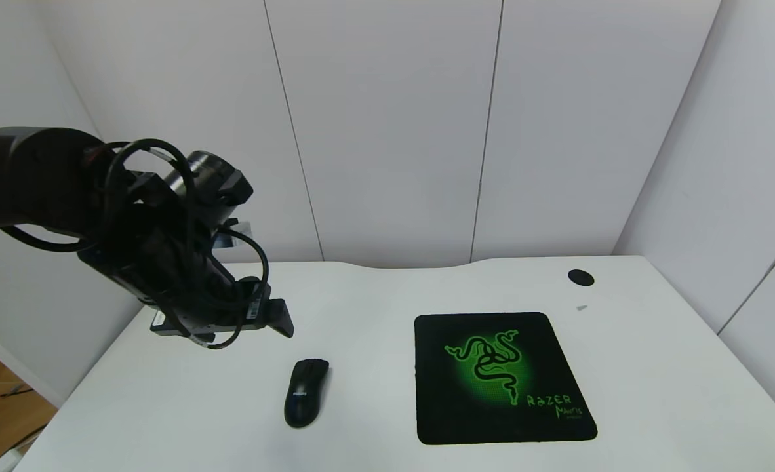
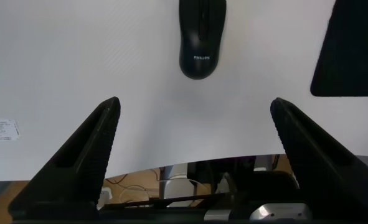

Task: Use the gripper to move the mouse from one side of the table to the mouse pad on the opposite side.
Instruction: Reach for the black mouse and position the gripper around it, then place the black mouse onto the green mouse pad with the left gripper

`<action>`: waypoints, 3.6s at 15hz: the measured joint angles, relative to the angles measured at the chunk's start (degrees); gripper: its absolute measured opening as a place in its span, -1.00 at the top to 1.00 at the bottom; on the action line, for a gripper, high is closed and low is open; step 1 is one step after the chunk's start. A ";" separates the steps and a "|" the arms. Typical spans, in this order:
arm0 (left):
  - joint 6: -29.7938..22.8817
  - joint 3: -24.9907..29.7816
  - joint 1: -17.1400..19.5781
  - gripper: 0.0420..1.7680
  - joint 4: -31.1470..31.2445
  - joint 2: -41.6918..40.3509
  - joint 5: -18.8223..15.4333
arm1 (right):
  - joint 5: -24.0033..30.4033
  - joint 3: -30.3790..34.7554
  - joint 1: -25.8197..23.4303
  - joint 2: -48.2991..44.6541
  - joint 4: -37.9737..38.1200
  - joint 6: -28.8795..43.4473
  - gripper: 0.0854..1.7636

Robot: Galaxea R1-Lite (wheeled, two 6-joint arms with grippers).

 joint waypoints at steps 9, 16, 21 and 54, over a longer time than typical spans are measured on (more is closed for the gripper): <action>-0.02 8.13 -2.04 -0.94 -12.95 8.22 0.33 | 0.02 0.00 0.00 0.00 0.00 0.00 -0.94; -0.77 13.60 -2.63 -0.94 -21.94 12.76 1.07 | 0.02 0.00 0.00 0.00 0.00 0.00 -0.94; -0.74 18.10 -2.43 -0.94 -28.95 14.23 0.52 | 0.02 0.00 0.00 0.00 0.02 0.02 -0.94; -4.66 17.38 -2.69 0.02 -27.94 12.71 1.32 | 0.02 0.00 0.00 0.00 0.00 0.00 -0.94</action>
